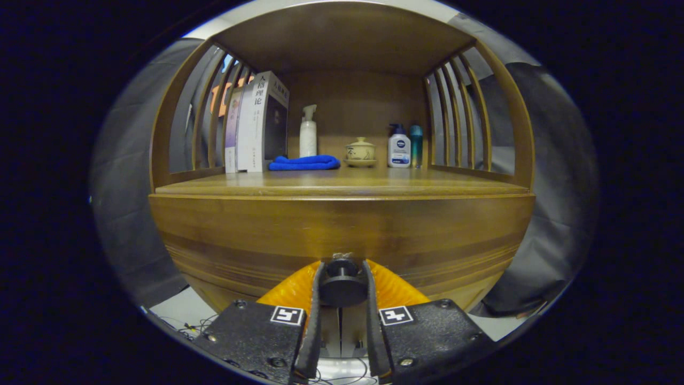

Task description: Pull open the drawer, take out the items inside it, and place them on the countertop above the cabinet.

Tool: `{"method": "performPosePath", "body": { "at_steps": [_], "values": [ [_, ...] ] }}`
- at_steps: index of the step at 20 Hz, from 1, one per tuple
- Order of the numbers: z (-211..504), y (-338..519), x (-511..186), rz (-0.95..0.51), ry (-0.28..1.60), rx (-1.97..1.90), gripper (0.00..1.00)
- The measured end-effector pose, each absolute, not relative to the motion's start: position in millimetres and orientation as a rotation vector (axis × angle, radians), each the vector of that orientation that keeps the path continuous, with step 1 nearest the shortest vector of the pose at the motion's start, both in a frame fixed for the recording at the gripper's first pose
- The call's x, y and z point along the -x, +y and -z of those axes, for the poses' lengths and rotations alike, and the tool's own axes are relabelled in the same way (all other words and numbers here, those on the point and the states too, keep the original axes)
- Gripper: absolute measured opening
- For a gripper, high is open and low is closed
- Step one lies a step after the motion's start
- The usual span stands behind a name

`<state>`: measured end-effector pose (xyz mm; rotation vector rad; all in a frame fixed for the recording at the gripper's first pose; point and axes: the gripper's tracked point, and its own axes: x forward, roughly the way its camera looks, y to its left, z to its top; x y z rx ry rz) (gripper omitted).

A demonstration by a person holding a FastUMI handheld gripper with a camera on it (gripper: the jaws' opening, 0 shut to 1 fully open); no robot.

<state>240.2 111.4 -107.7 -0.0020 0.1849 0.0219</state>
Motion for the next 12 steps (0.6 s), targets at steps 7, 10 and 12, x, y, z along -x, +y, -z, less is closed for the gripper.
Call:
{"method": "performPosePath", "body": {
  "at_steps": [7,10,12],
  "values": [
    [108.3,113.0,-225.8,-0.027,0.197,-0.001,0.34],
    [109.2,112.3,-223.3,-0.03,0.195,0.008,0.34],
    [110.1,113.0,-222.0,-0.038,0.201,0.002,0.34]
  ]
}}
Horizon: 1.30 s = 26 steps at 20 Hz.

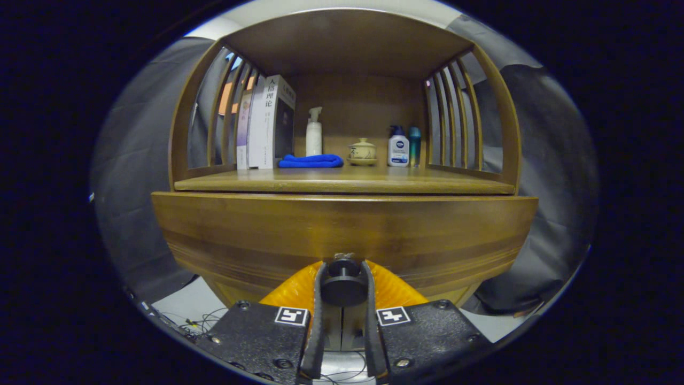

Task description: Pull open the drawer, take out the items inside it, and place them on the countertop above the cabinet.

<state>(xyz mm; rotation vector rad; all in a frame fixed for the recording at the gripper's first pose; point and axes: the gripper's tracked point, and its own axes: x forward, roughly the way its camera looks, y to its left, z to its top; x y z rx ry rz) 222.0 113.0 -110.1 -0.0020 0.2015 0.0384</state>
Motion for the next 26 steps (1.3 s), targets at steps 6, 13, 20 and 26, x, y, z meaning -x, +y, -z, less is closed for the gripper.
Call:
{"method": "performPosePath", "body": {
  "at_steps": [6,13,20,26],
  "values": [
    [108.8,113.9,-220.7,-0.052,0.207,0.004,0.34],
    [109.3,114.7,-222.6,-0.06,0.213,0.002,0.34],
    [109.7,112.8,-223.7,-0.063,0.222,0.005,0.33],
    [110.2,112.9,-224.8,-0.063,0.233,-0.004,0.33]
  ]
}}
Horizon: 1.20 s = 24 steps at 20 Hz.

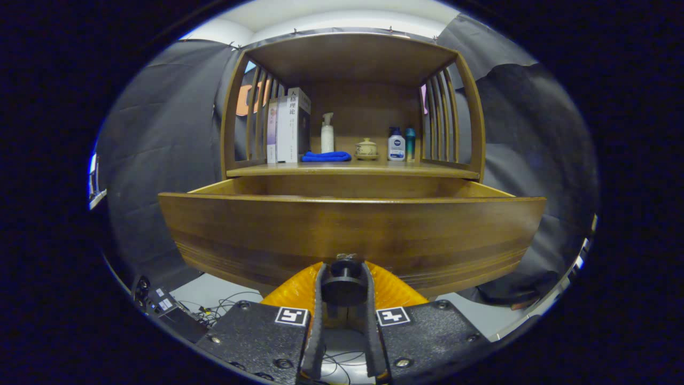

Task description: Pull open the drawer, take out the items inside it, and place them on the countertop above the cabinet.

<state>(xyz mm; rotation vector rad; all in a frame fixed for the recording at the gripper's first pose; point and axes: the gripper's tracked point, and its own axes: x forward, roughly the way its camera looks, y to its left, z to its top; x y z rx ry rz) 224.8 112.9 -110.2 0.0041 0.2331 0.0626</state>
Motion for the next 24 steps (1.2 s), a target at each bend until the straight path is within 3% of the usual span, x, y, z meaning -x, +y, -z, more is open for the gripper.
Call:
{"method": "performPosePath", "body": {
  "at_steps": [7,16,24],
  "values": [
    [112.5,112.0,-222.8,-0.052,0.245,-0.012,0.33],
    [83.2,91.1,-211.5,-0.035,0.149,0.013,1.0],
    [-44.2,61.9,-212.5,-0.033,-0.008,-0.038,1.0]
  ]
}}
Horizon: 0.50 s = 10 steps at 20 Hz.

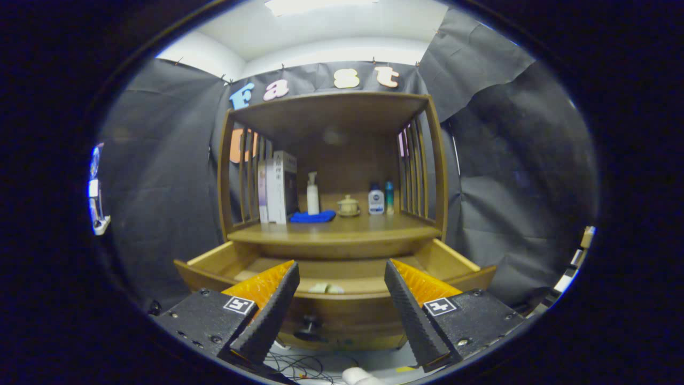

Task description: Pull open the drawer, take out the items inside it, and place them on the countertop above the cabinet.

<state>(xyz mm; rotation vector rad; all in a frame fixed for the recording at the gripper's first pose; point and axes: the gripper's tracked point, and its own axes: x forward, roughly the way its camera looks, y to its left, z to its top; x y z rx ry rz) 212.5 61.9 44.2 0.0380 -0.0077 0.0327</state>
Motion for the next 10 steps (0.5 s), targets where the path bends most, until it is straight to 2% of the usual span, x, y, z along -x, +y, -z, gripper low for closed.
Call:
{"method": "performPosePath", "body": {
  "at_steps": [5,10],
  "values": [
    [-113.6,76.8,-258.5,-0.074,-0.021,0.007,1.0],
    [-104.7,103.7,-317.4,-0.13,0.216,-0.002,1.0]
  ]
}}
